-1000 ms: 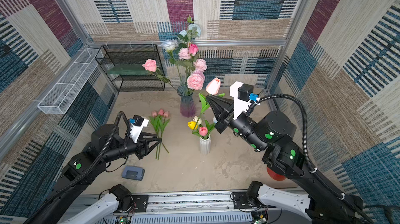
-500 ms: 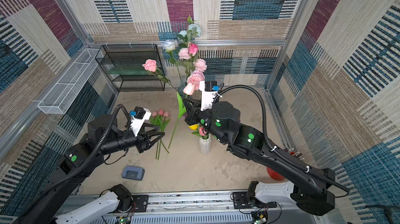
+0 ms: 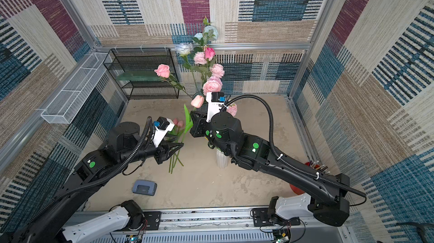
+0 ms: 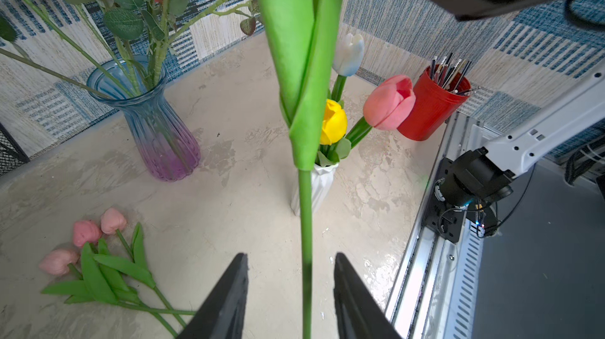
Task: Pick out pink flowers from the vase
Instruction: Pick up the flower from the vase.
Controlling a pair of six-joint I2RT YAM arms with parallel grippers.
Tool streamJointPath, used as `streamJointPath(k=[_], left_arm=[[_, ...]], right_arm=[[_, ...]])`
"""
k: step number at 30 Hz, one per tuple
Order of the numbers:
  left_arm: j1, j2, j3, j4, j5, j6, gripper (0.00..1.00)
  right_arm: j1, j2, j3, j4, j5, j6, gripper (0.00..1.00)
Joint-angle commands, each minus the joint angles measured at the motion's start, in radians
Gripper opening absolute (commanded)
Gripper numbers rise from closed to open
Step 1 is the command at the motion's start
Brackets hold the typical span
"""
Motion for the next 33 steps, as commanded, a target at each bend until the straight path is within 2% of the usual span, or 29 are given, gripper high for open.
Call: streamJointPath(k=[1, 6, 15, 19, 20, 22, 24, 29, 33], left_arm=[[-0.022, 0.013, 0.000, 0.001, -0.024, 0.051, 0.41], [-0.059, 0.031, -0.006, 0.008, -0.053, 0.049, 0.31], [-0.088, 0.047, -0.003, 0.025, -0.085, 0.021, 0.01], [-0.088, 0.029, -0.019, 0.048, -0.100, -0.001, 0.00], [-0.088, 0.026, -0.022, 0.051, -0.102, -0.006, 0.00], [-0.088, 0.019, -0.031, 0.055, -0.115, -0.025, 0.00], [-0.088, 0.016, -0.040, 0.057, -0.146, -0.053, 0.00], [-0.085, 0.015, -0.072, 0.056, -0.217, -0.126, 0.00], [-0.068, 0.020, -0.109, 0.058, -0.251, -0.179, 0.00]], right_arm=[[0.002, 0.000, 0.004, 0.025, 0.025, 0.021, 0.00], [0.000, -0.006, -0.006, 0.034, 0.035, 0.025, 0.00], [0.000, -0.019, -0.022, 0.037, 0.033, 0.032, 0.00], [-0.001, -0.044, -0.045, 0.054, 0.034, 0.034, 0.00], [-0.002, -0.052, -0.055, 0.062, 0.033, 0.034, 0.03], [-0.004, -0.073, -0.073, 0.077, 0.031, 0.033, 0.17], [-0.006, -0.101, -0.093, 0.092, 0.033, 0.028, 0.24], [-0.013, -0.192, -0.168, 0.156, 0.011, -0.005, 0.33], [-0.012, -0.239, -0.181, 0.156, -0.038, -0.067, 0.36]])
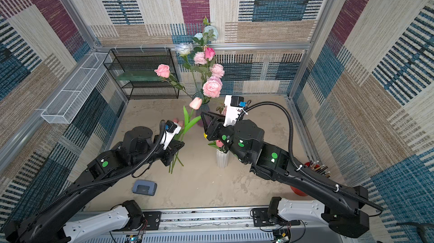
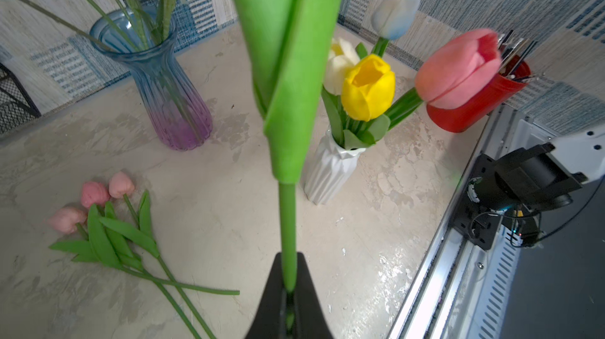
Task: Pick out pink flowers from the vase
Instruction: Pick up the flower from the vase, then place the flower at the center of the board.
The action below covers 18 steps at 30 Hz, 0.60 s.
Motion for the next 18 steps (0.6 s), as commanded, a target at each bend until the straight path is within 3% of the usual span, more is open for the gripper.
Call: streamJointPath(k=[1, 7, 12, 15, 18], left_arm=[[0.020, -0.001, -0.027, 0.031, -0.047, -0.084, 0.00], [0.103, -0.047, -0.135, 0.065, -0.035, -0.179, 0.00], [0.280, -0.110, -0.288, 0.115, 0.063, -0.280, 0.00], [0.408, -0.059, -0.345, 0.136, 0.178, -0.327, 0.00], [0.477, 0.053, -0.352, 0.172, 0.259, -0.344, 0.00]], right_arm=[[0.002, -0.039, -0.006, 0.040, -0.026, -0.065, 0.36], [0.004, -0.156, -0.081, 0.078, -0.073, -0.197, 0.38], [0.006, -0.263, -0.158, 0.100, -0.072, -0.274, 0.38], [0.004, -0.311, -0.196, 0.122, -0.074, -0.313, 0.38], [0.005, -0.329, -0.212, 0.119, -0.070, -0.326, 0.38]])
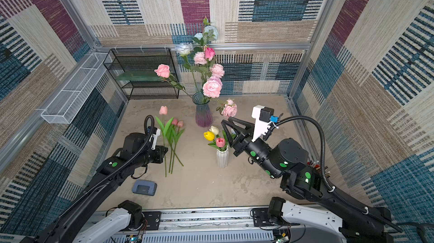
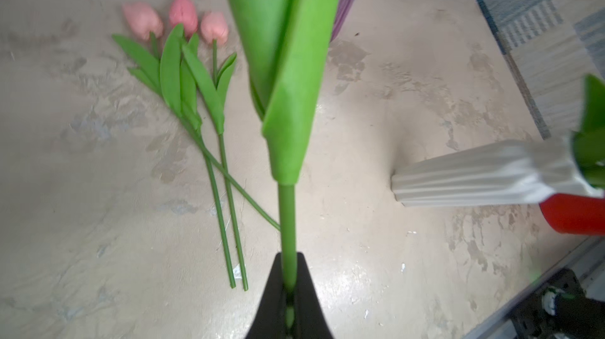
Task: Pick out pink flowers from the vase
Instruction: Place the flower at the center of the board.
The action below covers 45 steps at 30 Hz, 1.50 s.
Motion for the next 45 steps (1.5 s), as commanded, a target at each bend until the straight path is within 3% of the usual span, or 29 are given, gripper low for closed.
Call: streamJointPath(k=[1, 8, 19, 27, 45], left_arm=[[0.059, 0.100, 0.001, 0.086, 0.152, -0.075, 0.00], [0.137, 0.392, 0.118, 0.084, 0.211, -0.023, 0.00], [0.163, 0.612, 0.215, 0.092, 0.188, -0.012, 0.00], [0.177, 0.664, 0.190, 0.101, 0.135, -0.011, 0.03], [0.183, 0.701, 0.224, 0.068, 0.129, -0.004, 0.26]], right_arm=[[0.000, -0.013, -0.013, 0.045, -0.002, -0.048, 0.38], [0.001, -0.027, -0.029, 0.026, -0.018, -0.041, 0.38], [-0.001, -0.090, -0.063, 0.014, 0.008, -0.066, 0.38], [-0.001, -0.103, -0.065, -0.011, 0.023, -0.079, 0.39], [-0.005, -0.114, -0.063, -0.035, 0.038, -0.070, 0.39]])
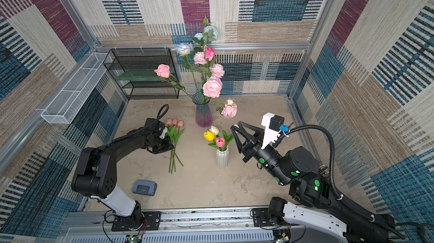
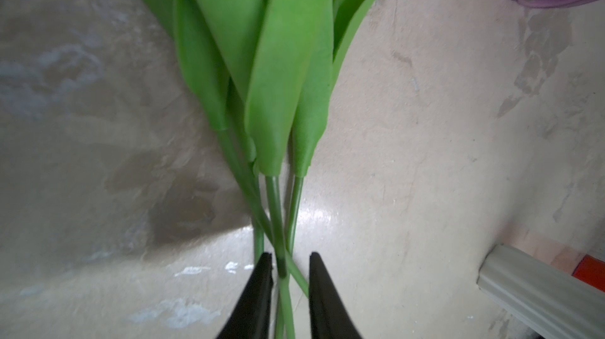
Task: Pick out pink flowers from the vase
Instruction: Place the flower at the center of the board.
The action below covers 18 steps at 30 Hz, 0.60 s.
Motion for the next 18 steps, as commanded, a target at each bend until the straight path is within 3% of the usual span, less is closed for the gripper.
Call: streamJointPath(k=[1, 10, 18], left_arm=[[0.001, -0.028, 0.007, -0.019, -0.015, 0.018, 0.27], [-0.020, -0.338, -0.036, -0.067, -0.046, -0.005, 0.32], [-0.225, -0.662, -0.091, -0.138, -0.113, 0.045, 0.33]], right_arm=[[-0.001, -0.003, 0.015, -0.022, 0.011, 0.007, 0.39], [0.000, -0.033, 0.028, -0.111, 0.037, -0.025, 0.40], [0.000, -0.145, -0.136, -0.110, -0.012, -0.130, 0.30]])
